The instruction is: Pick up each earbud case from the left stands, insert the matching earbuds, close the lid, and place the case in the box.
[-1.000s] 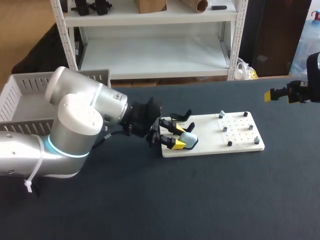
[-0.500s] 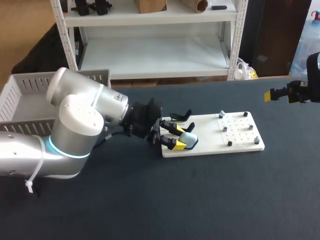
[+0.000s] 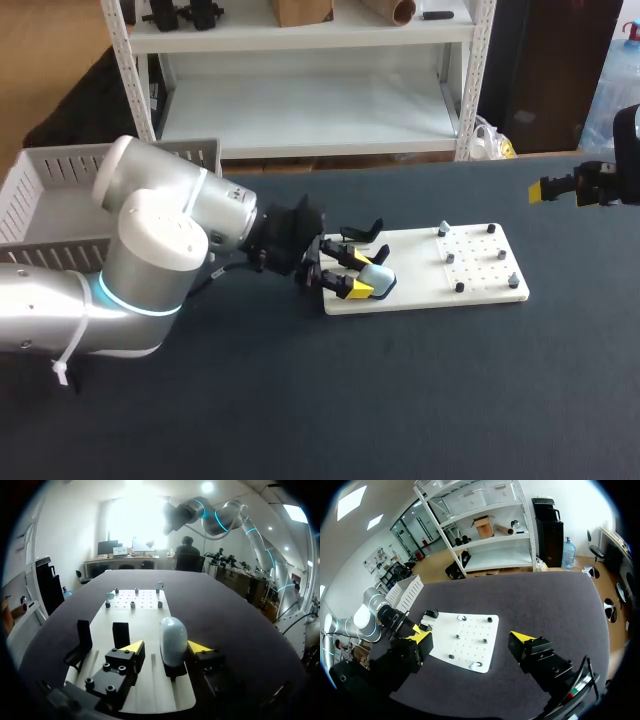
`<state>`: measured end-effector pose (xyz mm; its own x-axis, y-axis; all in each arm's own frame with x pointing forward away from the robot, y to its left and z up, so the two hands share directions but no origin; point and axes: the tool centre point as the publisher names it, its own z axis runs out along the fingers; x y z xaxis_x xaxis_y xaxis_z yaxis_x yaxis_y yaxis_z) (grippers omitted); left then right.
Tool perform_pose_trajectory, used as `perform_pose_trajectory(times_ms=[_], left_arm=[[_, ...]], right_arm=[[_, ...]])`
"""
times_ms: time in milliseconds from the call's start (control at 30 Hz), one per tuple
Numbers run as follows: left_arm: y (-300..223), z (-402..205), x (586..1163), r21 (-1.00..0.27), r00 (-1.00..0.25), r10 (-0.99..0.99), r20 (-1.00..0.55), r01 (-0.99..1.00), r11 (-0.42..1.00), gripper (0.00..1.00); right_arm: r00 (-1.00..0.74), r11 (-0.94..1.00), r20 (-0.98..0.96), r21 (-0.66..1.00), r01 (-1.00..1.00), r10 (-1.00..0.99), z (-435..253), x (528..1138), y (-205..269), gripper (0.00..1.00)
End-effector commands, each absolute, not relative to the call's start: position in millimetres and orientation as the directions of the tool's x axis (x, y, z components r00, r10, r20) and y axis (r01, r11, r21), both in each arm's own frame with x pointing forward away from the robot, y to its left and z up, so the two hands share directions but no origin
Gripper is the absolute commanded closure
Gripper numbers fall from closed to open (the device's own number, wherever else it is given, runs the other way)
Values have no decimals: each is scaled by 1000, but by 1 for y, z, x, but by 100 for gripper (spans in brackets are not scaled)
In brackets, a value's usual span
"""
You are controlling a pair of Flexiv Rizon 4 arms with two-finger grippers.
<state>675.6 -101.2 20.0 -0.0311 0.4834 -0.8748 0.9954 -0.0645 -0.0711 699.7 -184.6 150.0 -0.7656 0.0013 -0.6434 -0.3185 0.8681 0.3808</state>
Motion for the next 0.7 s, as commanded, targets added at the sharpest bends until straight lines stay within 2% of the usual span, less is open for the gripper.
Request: perform_pose_trajectory(times_ms=[33, 67, 167, 233, 267, 300, 700], left_arm=[[-103, 19, 677, -72, -30, 483, -875, 995, -68, 50], [-103, 19, 677, -73, -31, 483, -875, 995, -69, 52], [-103, 19, 677, -74, -33, 482, -876, 995, -67, 76], [-103, 19, 677, -74, -32, 482, -876, 995, -67, 85], [-102, 19, 677, -73, -32, 481, -876, 995, -67, 98], [-101, 20, 677, -72, -31, 480, -877, 995, -67, 100], [-86, 60, 673, -17, 10, 395, -918, 998, -65, 100]], right_arm=[[-766, 866, -643, 383, -322, 1, 149, 700, -185, 0], [-766, 866, -643, 383, -322, 1, 149, 700, -185, 0], [-766, 866, -643, 383, -322, 1, 149, 700, -185, 0], [-766, 866, -643, 383, -322, 1, 149, 700, -185, 0], [-766, 866, -643, 383, -322, 1, 149, 700, -185, 0], [-766, 866, -643, 383, -322, 1, 149, 700, -185, 0], [-766, 866, -643, 383, -322, 1, 149, 700, -185, 0]])
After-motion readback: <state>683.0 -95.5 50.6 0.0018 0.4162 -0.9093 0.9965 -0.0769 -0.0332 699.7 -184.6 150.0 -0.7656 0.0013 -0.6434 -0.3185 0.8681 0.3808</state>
